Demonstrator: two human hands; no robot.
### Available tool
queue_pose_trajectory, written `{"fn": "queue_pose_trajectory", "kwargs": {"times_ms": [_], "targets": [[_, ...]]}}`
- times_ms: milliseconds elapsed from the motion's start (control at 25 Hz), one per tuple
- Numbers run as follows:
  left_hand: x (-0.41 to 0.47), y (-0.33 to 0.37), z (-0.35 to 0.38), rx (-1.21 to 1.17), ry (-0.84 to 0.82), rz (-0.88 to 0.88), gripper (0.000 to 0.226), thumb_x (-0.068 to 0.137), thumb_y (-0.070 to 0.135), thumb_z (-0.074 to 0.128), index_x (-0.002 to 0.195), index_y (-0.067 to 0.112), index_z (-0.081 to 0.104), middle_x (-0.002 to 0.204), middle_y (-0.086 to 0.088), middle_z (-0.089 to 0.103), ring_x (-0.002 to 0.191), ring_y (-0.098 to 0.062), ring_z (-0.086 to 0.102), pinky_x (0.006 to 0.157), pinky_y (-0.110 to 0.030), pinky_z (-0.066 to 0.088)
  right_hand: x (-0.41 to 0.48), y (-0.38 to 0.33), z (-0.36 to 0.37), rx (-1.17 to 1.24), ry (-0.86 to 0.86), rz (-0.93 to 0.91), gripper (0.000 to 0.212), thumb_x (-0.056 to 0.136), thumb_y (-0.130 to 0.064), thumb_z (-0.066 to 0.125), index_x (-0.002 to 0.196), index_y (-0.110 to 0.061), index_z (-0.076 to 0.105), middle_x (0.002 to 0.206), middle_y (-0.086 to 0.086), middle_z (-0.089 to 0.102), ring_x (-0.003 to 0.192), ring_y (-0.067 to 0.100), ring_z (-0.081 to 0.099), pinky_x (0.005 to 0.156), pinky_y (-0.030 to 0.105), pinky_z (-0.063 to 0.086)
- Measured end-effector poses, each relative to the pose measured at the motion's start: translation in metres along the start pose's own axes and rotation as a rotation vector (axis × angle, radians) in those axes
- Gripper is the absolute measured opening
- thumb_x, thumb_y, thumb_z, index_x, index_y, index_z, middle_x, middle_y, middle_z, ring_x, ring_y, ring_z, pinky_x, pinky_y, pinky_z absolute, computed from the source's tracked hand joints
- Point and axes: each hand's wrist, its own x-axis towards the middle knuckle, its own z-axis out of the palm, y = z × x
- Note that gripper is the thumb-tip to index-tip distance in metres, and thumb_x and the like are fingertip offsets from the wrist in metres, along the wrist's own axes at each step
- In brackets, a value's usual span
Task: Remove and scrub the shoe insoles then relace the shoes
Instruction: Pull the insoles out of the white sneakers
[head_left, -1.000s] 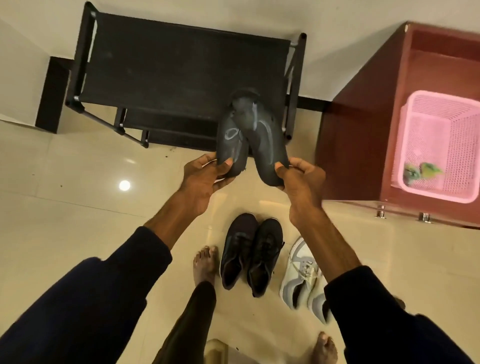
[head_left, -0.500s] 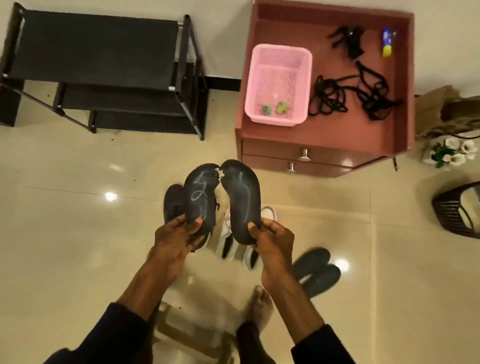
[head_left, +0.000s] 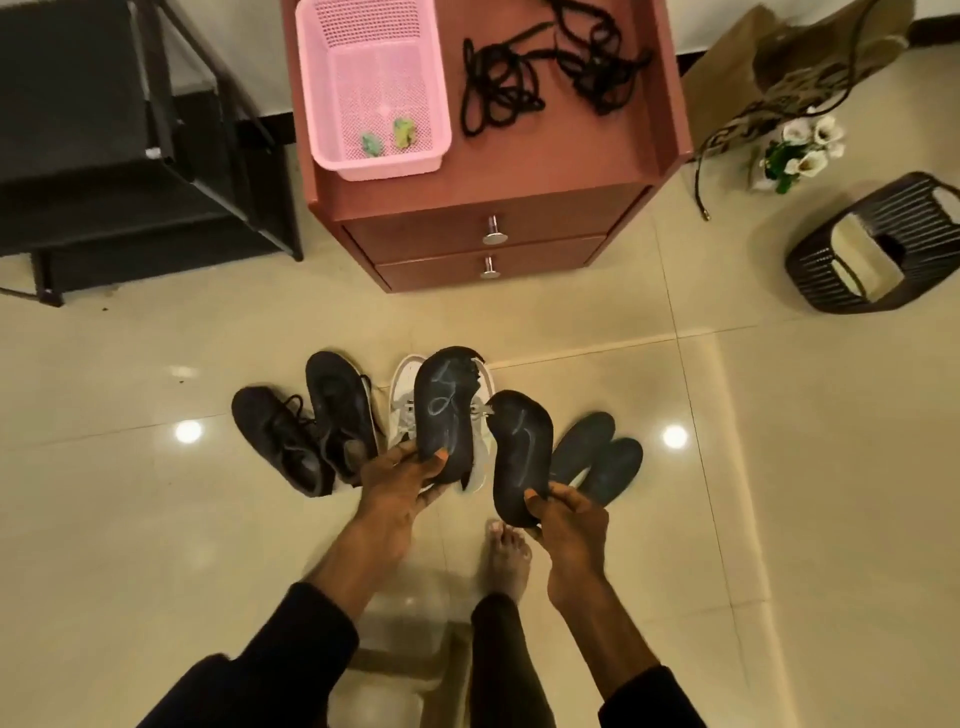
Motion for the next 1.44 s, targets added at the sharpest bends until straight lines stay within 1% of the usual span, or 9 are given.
{"fn": "queue_pose_trajectory", "kwargs": {"times_ms": [160, 400, 640, 800, 880, 960, 1160, 1280, 1440], "targets": [[0.038, -0.025, 0.015, 0.149, -0.091, -0.035, 0.023, 0.09, -0.003, 0.071, 0.111, 0.004, 0.069, 0.109, -0.014, 0.075, 0.092, -0.024, 0.074, 0.064, -0.025, 0.059, 0.023, 0.009, 0.008, 0.158, 0.128, 0.042, 0.022, 0.089, -0.006, 0.075, 0.109, -0.01, 0.07, 0.102, 0.01, 0.072, 0.084, 0.021, 0.071, 0.066, 0.034, 0.063], [0.133, -0.091, 0.046, 0.356, -0.065, 0.012, 0.021, 0.087, -0.007, 0.073, 0.098, 0.01, 0.068, 0.082, 0.003, 0.07, 0.074, -0.013, 0.067, 0.051, -0.016, 0.053, 0.114, 0.064, 0.028, 0.34, 0.181, 0.095, 0.022, 0.09, 0.002, 0.071, 0.111, 0.005, 0.069, 0.108, 0.019, 0.07, 0.101, 0.033, 0.068, 0.077, 0.04, 0.059], [0.226, -0.173, 0.064, 0.493, 0.076, 0.141, 0.024, 0.083, -0.003, 0.079, 0.085, 0.018, 0.068, 0.084, 0.002, 0.071, 0.079, -0.016, 0.067, 0.064, -0.02, 0.053, 0.231, 0.125, 0.045, 0.316, 0.121, 0.142, 0.006, 0.091, -0.002, 0.072, 0.092, -0.008, 0.07, 0.093, 0.011, 0.07, 0.084, 0.022, 0.066, 0.055, 0.025, 0.053], [0.247, -0.212, 0.055, 0.652, 0.192, 0.254, 0.034, 0.085, 0.002, 0.078, 0.073, 0.026, 0.058, 0.083, 0.002, 0.067, 0.079, -0.017, 0.067, 0.071, -0.027, 0.055, 0.28, 0.174, 0.052, 0.033, 0.089, 0.132, 0.022, 0.087, -0.014, 0.079, 0.105, -0.005, 0.072, 0.105, 0.017, 0.073, 0.087, 0.024, 0.071, 0.056, 0.027, 0.058], [0.246, -0.22, 0.052, 0.725, 0.166, 0.295, 0.02, 0.087, 0.002, 0.076, 0.085, 0.018, 0.064, 0.085, 0.005, 0.064, 0.075, -0.01, 0.062, 0.064, -0.014, 0.05, 0.285, 0.186, 0.047, -0.168, 0.059, 0.055, 0.01, 0.086, -0.017, 0.08, 0.089, -0.013, 0.071, 0.099, 0.016, 0.074, 0.089, 0.028, 0.073, 0.075, 0.04, 0.063], [0.243, -0.223, 0.053, 0.774, 0.129, 0.328, 0.017, 0.087, 0.005, 0.078, 0.102, 0.009, 0.071, 0.091, 0.003, 0.068, 0.079, -0.011, 0.065, 0.071, -0.018, 0.053, 0.283, 0.189, 0.041, -0.334, 0.005, -0.037, 0.02, 0.086, -0.018, 0.08, 0.073, -0.02, 0.065, 0.092, 0.015, 0.074, 0.089, 0.03, 0.073, 0.084, 0.05, 0.061], [0.223, -0.211, 0.055, 0.737, 0.204, 0.296, 0.025, 0.09, 0.01, 0.077, 0.112, 0.005, 0.066, 0.104, -0.004, 0.065, 0.093, -0.015, 0.059, 0.076, -0.021, 0.043, 0.257, 0.16, 0.026, -0.407, -0.024, -0.186, 0.01, 0.083, -0.012, 0.081, 0.09, -0.009, 0.075, 0.092, 0.014, 0.075, 0.087, 0.033, 0.073, 0.082, 0.051, 0.061], [0.221, -0.198, 0.041, 0.667, 0.231, 0.228, 0.04, 0.089, 0.013, 0.079, 0.122, -0.002, 0.065, 0.121, -0.014, 0.069, 0.107, -0.025, 0.065, 0.09, -0.03, 0.051, 0.24, 0.131, 0.022, -0.364, -0.13, -0.268, 0.007, 0.083, -0.009, 0.077, 0.089, -0.012, 0.074, 0.091, 0.018, 0.074, 0.085, 0.038, 0.072, 0.079, 0.053, 0.061], [0.212, -0.159, 0.021, 0.561, 0.18, 0.221, 0.032, 0.09, 0.017, 0.078, 0.119, 0.005, 0.071, 0.111, -0.001, 0.071, 0.105, -0.021, 0.069, 0.091, -0.031, 0.054, 0.204, 0.084, 0.026, -0.262, -0.187, -0.307, 0.013, 0.083, -0.007, 0.08, 0.093, -0.013, 0.075, 0.091, 0.019, 0.076, 0.08, 0.035, 0.074, 0.07, 0.043, 0.06]]}}
